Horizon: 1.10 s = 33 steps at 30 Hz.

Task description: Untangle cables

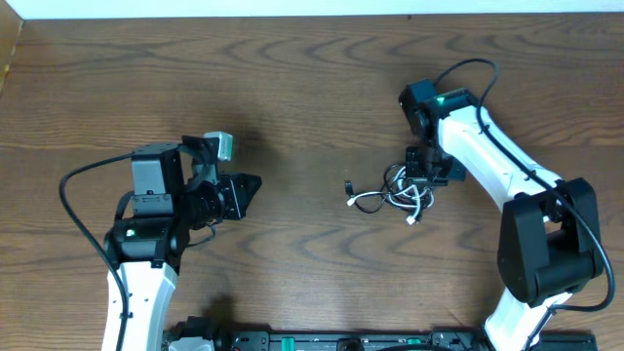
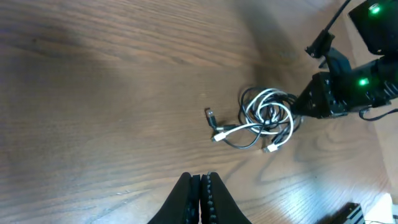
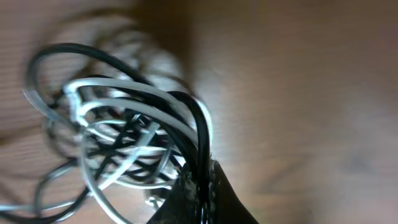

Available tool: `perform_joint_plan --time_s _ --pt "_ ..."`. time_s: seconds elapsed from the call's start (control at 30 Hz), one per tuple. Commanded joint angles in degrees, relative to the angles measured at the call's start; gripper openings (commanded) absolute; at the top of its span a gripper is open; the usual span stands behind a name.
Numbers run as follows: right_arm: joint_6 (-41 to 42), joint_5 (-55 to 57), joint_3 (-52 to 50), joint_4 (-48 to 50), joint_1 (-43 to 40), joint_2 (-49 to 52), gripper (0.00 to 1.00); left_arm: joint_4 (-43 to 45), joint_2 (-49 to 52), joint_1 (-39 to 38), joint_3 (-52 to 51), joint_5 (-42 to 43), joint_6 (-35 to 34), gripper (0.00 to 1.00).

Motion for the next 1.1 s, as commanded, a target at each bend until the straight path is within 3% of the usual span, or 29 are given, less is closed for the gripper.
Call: perform_joint_plan --time_s 0.0,0.1,0.17,0.4,0.67,1.07 --pt "-14.91 -20.24 -0.04 2.75 0.55 -0.48 0.01 -0.55 1.14 -0.44 0.59 0.04 -1.57 0.08" --pt "-29.77 -45.81 -0.04 4.72 1.55 -0.48 0.01 -0.79 3.69 -2.47 0.59 0.15 -1.55 0.12" --pt "-33.81 -52.72 -0.04 4.7 2.32 -0.48 0.01 -0.79 5.2 -3.98 0.59 0.2 -1.55 0.14" --pt "-34.6 -53.18 -0.04 5.2 4.59 -0.48 0.01 1.18 12.63 -11.5 0.59 0.11 -1.51 0.17" --pt "-34.58 -52.74 -0.04 5.18 5.14 -0.48 0.01 8.55 21.33 -15.65 0.59 0.09 -1.51 0.47" --pt "-34.58 -51.34 -0.04 4.81 5.22 -0.48 0.01 14.45 30.18 -18.38 0.59 0.13 -1.53 0.49"
